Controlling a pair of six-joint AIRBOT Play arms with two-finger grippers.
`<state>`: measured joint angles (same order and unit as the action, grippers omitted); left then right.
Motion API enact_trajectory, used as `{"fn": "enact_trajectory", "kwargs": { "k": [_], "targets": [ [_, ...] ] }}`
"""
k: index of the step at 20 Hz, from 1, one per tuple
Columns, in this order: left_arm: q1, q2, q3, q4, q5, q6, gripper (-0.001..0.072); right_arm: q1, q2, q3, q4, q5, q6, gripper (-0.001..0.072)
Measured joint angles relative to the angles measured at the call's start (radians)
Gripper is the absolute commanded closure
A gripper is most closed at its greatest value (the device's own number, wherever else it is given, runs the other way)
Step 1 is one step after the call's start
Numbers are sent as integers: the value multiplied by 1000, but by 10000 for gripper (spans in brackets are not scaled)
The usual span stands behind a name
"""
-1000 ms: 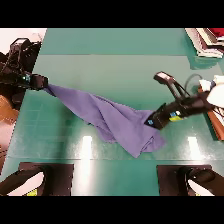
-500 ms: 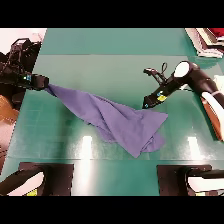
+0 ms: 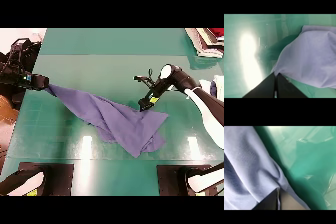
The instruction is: Fold the shirts.
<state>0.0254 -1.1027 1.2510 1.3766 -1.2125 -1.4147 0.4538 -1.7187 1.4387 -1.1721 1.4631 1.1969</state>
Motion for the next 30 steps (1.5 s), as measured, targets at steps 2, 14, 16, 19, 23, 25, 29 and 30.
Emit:
{"fn": "enact_trajectory", "kwargs": {
  "k": [2,14,16,19,23,25,29,30],
  "targets": [
    [0,0,0,0,-3,0,680,4,-1,1,-2,0,-8,699],
    [0,87,301,-9,-9,0,680,-129,401,119,-32,-150,1,700],
    [0,112,447,-23,2,0,680,-171,498,189,-33,-185,8,699],
    [0,130,664,-56,28,0,680,-227,624,282,-33,-226,14,700],
    [0,152,835,-141,85,0,681,-301,764,344,-34,-245,23,699],
    [0,162,868,-199,107,0,681,-331,817,356,-34,-235,33,699],
    [0,171,890,-306,123,0,681,-367,865,365,-32,-154,82,699],
    [0,172,880,-319,124,0,681,-369,861,365,-30,-113,99,699]
  ]
}}
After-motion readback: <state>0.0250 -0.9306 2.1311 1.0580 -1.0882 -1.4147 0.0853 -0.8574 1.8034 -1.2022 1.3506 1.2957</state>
